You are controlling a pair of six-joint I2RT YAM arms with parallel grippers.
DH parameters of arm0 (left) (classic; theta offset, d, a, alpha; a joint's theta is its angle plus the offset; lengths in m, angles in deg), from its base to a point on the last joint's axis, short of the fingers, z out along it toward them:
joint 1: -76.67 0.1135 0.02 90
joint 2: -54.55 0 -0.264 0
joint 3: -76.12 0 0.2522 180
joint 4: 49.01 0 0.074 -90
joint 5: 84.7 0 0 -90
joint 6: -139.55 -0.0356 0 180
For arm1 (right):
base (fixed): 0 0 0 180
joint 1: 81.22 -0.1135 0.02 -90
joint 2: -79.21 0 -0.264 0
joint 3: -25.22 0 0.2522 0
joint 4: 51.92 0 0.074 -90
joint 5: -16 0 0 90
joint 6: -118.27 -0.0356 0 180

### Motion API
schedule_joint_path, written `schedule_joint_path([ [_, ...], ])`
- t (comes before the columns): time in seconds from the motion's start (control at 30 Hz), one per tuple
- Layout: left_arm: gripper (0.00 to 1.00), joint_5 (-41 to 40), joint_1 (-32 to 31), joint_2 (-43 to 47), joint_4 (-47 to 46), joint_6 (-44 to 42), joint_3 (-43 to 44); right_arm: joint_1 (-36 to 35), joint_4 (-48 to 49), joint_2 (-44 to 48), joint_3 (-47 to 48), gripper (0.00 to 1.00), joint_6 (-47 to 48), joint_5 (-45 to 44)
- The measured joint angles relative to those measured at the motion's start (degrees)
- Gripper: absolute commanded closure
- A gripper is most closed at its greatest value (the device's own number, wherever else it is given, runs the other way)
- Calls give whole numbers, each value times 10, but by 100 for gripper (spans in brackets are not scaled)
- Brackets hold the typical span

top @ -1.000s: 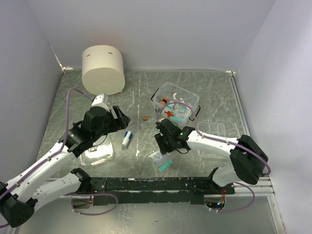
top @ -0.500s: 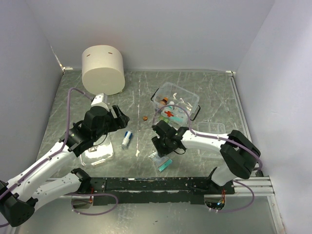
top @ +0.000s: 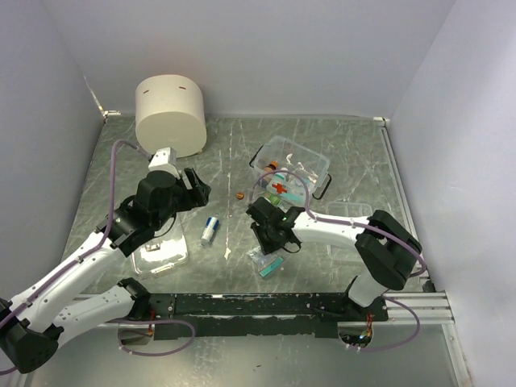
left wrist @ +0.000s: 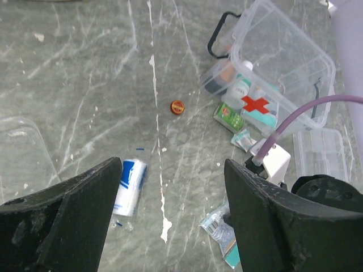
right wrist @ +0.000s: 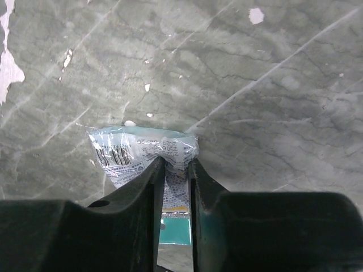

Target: Organize the medicine kit

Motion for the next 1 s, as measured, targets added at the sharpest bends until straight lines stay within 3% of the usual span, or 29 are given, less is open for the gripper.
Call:
schedule_joint_path([
  [0.07, 18, -8, 0, -2, -1, -12, 12, 0, -2, 0, 3, 87, -8, -9],
  [0.3, 19, -79, 0, -3, -10, -50, 48, 0, -14, 14, 33, 88, -45, -40],
  [0.6, 19, -162, 0, -5, -14, -88, 109, 10, -8, 65, 154, 90, -94, -120],
  [1.0, 12, -187, 1, 20, -30, -104, 98, 222, -19, 95, 235, 92, -139, -182],
])
